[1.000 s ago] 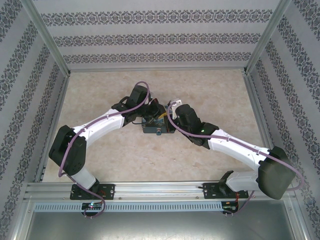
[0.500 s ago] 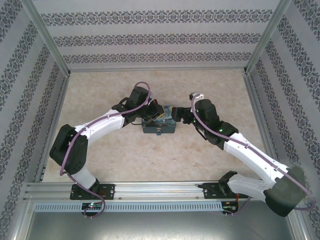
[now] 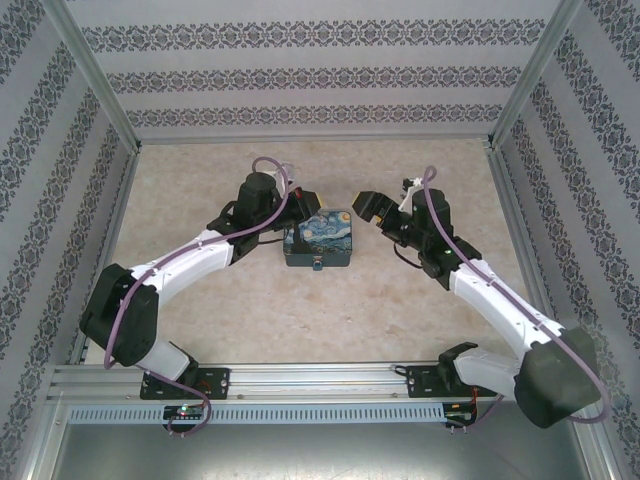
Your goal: Unlock the padlock with the key
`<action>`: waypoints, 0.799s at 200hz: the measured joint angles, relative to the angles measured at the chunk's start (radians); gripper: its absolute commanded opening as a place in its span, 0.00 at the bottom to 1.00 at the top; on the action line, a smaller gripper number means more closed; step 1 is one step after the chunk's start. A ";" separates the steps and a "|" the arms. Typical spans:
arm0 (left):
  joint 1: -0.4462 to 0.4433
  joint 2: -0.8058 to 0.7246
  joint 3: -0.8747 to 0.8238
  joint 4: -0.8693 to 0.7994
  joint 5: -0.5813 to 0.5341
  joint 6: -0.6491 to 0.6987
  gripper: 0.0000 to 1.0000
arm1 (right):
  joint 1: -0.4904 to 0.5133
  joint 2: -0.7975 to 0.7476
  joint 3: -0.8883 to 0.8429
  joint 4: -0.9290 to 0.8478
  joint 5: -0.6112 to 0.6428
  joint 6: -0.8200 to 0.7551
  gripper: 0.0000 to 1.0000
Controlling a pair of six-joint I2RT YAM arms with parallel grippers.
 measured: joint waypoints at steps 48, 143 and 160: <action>0.000 -0.002 -0.109 0.242 -0.066 -0.072 0.00 | 0.030 0.093 -0.096 0.319 -0.074 0.333 0.78; 0.000 0.027 -0.156 0.495 -0.170 -0.188 0.00 | 0.206 0.225 -0.129 0.649 0.104 0.699 0.62; 0.000 0.027 -0.161 0.505 -0.178 -0.199 0.00 | 0.220 0.267 -0.122 0.689 0.130 0.732 0.62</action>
